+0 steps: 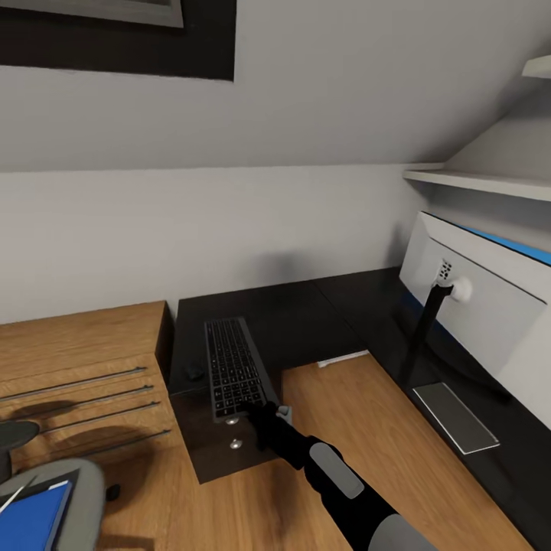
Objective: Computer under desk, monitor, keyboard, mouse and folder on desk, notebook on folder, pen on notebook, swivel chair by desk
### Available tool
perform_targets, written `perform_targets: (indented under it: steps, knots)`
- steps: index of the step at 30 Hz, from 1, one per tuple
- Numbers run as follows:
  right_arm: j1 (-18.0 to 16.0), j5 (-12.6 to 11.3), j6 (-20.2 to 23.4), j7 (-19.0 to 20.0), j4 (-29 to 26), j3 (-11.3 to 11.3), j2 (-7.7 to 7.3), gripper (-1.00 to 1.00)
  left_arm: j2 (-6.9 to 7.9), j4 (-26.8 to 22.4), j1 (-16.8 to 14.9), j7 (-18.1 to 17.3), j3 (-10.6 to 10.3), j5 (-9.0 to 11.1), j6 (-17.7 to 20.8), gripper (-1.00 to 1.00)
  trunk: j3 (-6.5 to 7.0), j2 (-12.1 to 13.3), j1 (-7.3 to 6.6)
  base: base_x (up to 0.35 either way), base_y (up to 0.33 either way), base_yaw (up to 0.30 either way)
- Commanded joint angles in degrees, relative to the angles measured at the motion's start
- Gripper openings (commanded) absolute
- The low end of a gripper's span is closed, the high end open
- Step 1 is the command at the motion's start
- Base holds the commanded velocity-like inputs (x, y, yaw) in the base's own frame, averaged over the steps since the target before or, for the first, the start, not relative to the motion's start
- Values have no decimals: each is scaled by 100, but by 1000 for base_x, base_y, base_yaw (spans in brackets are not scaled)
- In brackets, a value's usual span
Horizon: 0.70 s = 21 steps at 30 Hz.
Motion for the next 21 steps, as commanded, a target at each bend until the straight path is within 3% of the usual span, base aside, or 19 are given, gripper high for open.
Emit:
perform_targets:
  steps: [1, 15, 17, 19, 21]
  knots:
    - [-7, -49, 14, 28, 9, 18, -21, -100, 3, -5, 2, 17, -10, 53, -18, 100, -23, -46, 23, 0, 0, 2]
    - [-7, 29, -19, 34, 5, 36, -57, -100, 2, -5, 2, 17, -14, 50, -19, 100, -275, -607, 331, 0, 0, 0]
    - [-7, 268, -32, 34, 5, 38, -54, -100, 2, -5, 2, 17, -14, 50, -18, 100, -311, -687, 375, 0, 0, 0]
    - [-7, 799, -64, 34, 4, 28, -52, -100, 2, -5, 2, 19, -14, 49, -18, 100, -347, -768, 419, 0, 0, 0]
    - [-7, 1100, -80, 34, 4, 14, -47, -100, 2, -5, 2, 20, -14, 49, -19, 100, -383, -848, 462, 0, 0, 0]
